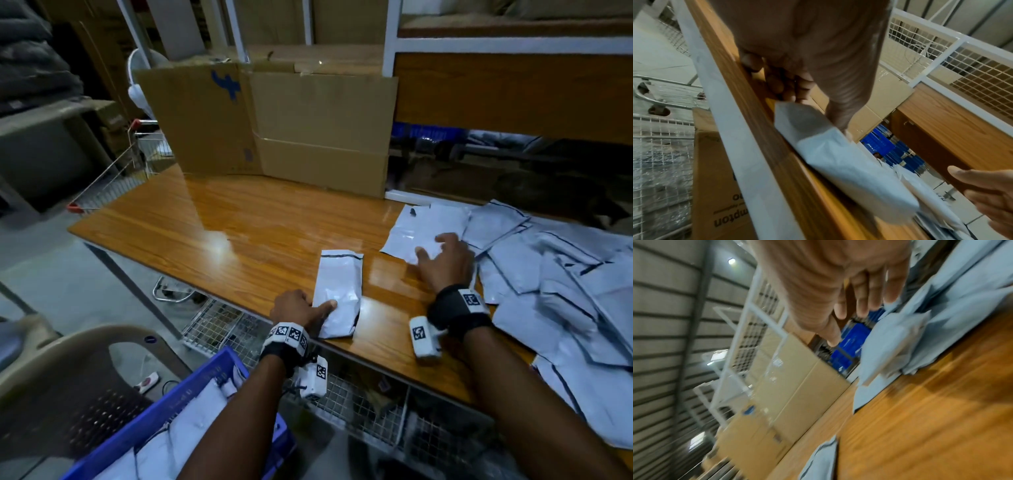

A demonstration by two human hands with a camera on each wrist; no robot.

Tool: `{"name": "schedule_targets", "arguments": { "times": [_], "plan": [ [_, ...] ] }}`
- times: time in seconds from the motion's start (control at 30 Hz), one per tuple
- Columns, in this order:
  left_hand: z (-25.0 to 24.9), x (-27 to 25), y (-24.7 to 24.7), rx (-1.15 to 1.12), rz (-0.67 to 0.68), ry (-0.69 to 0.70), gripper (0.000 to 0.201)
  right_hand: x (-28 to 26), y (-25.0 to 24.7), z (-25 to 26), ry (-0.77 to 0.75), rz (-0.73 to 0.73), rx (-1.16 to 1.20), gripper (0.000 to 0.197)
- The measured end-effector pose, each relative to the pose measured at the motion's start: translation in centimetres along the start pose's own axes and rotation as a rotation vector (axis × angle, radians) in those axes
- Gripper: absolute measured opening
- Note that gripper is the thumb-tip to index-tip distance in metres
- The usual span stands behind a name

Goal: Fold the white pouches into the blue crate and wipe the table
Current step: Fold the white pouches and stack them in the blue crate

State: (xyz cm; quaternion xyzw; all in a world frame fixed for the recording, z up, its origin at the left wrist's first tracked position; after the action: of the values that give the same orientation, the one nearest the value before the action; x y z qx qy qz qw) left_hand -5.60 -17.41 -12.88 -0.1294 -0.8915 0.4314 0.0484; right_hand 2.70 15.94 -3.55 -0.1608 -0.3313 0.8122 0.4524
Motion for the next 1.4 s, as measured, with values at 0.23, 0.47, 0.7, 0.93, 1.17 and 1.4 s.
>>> {"name": "schedule_targets", "arguments": {
  "times": [0.23, 0.47, 0.7, 0.93, 1.17, 1.4],
  "plan": [
    [0.5, 0.1, 0.5, -0.043, 0.011, -0.093, 0.056, 5.0, 1.4, -4.4, 0.367, 0.141, 0.109, 0.087],
    [4.3, -2.5, -2.7, -0.428, -0.247, -0.129, 0.032, 3.5, 5.6, -3.2, 0.418, 0.258, 0.248, 0.110],
    [16.9, -6.8, -5.2, -0.710, -0.367, -0.240, 0.077, -10.8, 14.3, 5.2, 0.158, 0.926, 0.492, 0.031],
    [24.7, -17.7, -10.2, -0.612, -0.439, -0.425, 0.039, -26.5, 22.7, 8.9, -0.182, 1.098, 0.213, 0.038],
    [35.5, -27.5, -9.9, -0.426, -0.371, -0.716, 0.067, -36.5, 32.0, 5.4, -0.249, 1.162, -0.269, 0.037],
    [42.7, -31.4, -5.4, -0.452, -0.194, -0.869, 0.056, -38.8, 38.4, -0.4, -0.319, 1.032, -0.741, 0.034]
  ]
}}
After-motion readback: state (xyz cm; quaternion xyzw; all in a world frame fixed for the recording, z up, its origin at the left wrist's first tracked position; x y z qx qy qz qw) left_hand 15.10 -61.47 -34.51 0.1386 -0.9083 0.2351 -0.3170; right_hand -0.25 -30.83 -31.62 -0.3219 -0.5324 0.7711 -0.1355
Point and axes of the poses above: each hand's wrist, its own x-axis towards the middle knuckle, its own y-axis out of the palm, z = x × y, the point moved 7 cm from there along x, towards the middle knuckle, and after that the axes turned 12 degrees about y, right-handed, at the moved point
